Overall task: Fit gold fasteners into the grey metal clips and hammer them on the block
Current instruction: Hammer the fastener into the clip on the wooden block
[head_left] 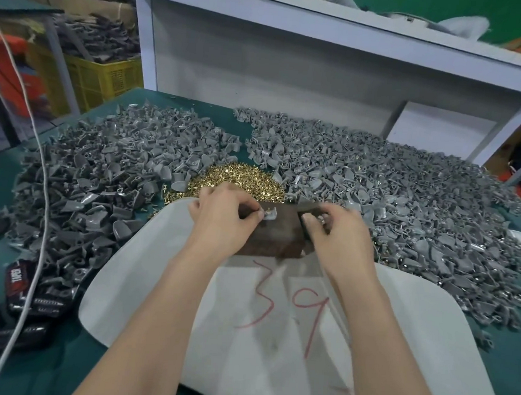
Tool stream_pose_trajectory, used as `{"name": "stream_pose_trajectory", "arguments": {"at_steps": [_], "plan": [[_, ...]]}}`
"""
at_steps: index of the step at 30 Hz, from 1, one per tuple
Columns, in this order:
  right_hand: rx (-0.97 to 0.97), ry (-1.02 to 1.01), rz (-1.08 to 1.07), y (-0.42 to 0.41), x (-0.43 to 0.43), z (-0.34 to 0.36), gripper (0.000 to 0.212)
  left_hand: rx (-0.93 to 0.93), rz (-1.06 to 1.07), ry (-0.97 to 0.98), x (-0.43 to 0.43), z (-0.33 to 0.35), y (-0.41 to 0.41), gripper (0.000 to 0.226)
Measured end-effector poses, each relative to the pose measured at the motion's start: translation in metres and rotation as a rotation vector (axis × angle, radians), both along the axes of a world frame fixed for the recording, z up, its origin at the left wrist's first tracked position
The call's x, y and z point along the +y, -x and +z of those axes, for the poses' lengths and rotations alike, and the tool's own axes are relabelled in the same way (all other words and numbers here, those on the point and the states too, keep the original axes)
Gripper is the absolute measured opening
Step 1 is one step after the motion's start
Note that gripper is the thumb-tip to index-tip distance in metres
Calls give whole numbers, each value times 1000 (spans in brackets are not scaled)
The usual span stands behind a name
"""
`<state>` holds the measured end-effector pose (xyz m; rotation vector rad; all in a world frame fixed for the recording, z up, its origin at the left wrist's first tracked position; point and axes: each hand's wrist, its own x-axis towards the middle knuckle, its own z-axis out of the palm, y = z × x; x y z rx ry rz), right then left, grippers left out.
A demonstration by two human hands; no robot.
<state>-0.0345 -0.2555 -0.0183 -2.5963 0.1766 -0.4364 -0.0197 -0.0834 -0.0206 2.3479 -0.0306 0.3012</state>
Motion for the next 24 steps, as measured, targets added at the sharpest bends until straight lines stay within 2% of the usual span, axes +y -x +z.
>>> {"name": "stream_pose_trajectory", "arguments": {"at_steps": [1, 3, 5, 8, 10, 12, 13, 15, 18, 24], "plan": [[-39, -64, 105, -2, 7, 6, 33, -4, -10, -3, -1, 0, 0, 4], [38, -86, 313, -9, 25, 15, 28, -17, -33, -18, -2, 0, -1, 5], [90, -73, 367, -19, 37, 17, 14, -38, -33, -15, 0, -1, -2, 8], [-96, -293, 123, -39, 32, 27, 16, -92, 103, 191, 10, 1, -5, 19], [-160, -360, -98, -53, 20, 34, 37, -121, 236, 436, 18, 3, -6, 19], [-18, -230, -196, -64, 18, 35, 61, -113, 315, 706, 23, 4, -8, 21], [24, -143, -175, -66, 23, 33, 64, -103, 340, 830, 24, 4, -9, 22], [23, -43, -10, -70, 42, 27, 50, -83, 389, 1023, 23, 1, -13, 22], [107, 20, 290, -71, 82, 22, 30, -108, 470, 1167, 26, -1, -15, 19], [119, 111, 613, -80, 166, 12, 33, -245, 685, 1395, 43, -1, -19, 24]]}}
